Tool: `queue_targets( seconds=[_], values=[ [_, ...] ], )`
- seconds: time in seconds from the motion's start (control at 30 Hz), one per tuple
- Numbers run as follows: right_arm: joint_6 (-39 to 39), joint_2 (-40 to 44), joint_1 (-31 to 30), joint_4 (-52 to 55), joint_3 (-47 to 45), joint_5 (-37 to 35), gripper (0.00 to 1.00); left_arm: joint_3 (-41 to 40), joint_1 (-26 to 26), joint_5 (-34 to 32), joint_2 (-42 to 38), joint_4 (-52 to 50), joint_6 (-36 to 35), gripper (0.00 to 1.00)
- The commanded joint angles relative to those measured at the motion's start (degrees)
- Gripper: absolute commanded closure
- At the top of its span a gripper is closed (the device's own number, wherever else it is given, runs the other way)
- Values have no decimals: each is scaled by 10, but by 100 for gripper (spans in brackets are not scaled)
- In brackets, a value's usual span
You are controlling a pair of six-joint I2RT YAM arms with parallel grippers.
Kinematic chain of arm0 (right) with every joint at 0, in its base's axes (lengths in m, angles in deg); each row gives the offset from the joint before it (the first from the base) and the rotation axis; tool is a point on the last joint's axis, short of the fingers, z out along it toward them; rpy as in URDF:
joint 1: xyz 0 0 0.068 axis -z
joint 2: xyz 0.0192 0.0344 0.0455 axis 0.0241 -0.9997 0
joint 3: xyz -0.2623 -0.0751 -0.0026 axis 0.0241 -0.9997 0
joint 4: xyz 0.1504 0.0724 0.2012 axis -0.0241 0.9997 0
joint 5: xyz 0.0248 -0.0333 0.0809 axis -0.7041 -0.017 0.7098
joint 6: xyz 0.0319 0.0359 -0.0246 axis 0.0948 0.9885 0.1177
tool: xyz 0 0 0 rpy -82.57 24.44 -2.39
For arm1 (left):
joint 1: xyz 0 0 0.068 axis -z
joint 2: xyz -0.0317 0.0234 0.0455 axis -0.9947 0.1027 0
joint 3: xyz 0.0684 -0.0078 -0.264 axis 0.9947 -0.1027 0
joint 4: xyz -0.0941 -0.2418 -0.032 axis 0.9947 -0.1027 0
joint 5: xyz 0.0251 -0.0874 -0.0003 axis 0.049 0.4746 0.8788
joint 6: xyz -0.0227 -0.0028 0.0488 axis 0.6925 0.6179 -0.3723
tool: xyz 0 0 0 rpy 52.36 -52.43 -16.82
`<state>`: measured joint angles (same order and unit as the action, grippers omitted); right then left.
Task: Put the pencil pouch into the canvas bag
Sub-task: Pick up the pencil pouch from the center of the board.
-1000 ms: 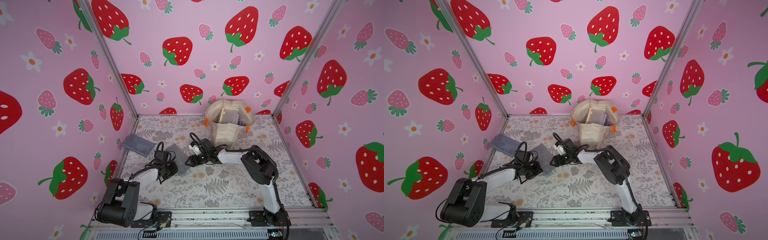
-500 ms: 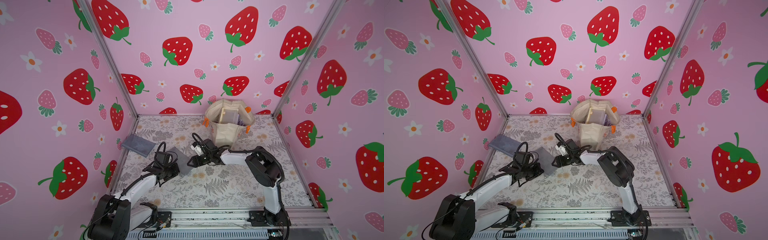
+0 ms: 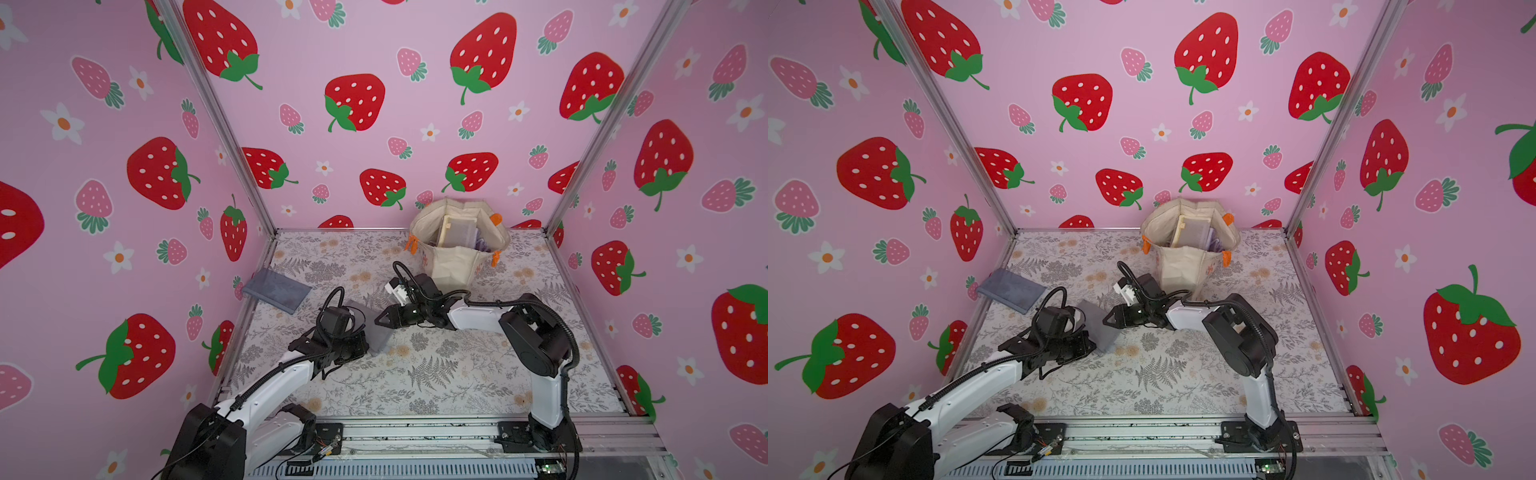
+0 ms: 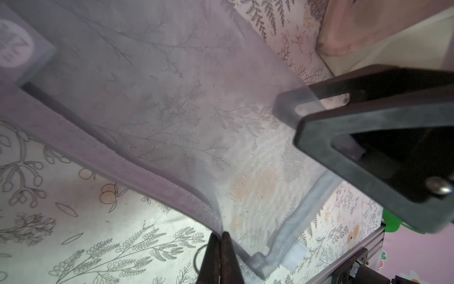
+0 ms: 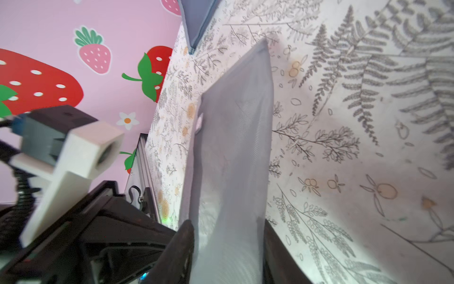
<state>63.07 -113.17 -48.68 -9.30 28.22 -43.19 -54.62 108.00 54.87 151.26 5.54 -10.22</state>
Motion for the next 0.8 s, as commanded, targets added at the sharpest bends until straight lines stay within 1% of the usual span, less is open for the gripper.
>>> queue_targets(
  seconds=[0.0,0.13,0.37,0.43,0.5,0.53,0.63,0.77],
  values=[
    [8,29,2,-18,-4,11,61,24,10,-12,-7,1,-7,100],
    [0,44,2,-1,-7,6,76,32,18,-25,-13,-12,-15,100],
    [-49,77,3,83,2,-18,83,33,18,-35,-47,-14,-17,100],
    [-49,87,3,83,-4,-16,88,33,18,-40,-58,-16,-18,100],
    [-49,97,3,82,-12,-8,97,33,18,-42,-65,-15,-21,100],
    [-49,104,3,80,-17,-5,100,33,18,-45,-70,-15,-23,100],
    [-50,141,3,74,-35,-2,100,35,18,-49,-79,-15,-29,100],
    [-78,196,2,116,-30,-17,100,45,18,-52,-91,-14,-36,100]
  ],
)
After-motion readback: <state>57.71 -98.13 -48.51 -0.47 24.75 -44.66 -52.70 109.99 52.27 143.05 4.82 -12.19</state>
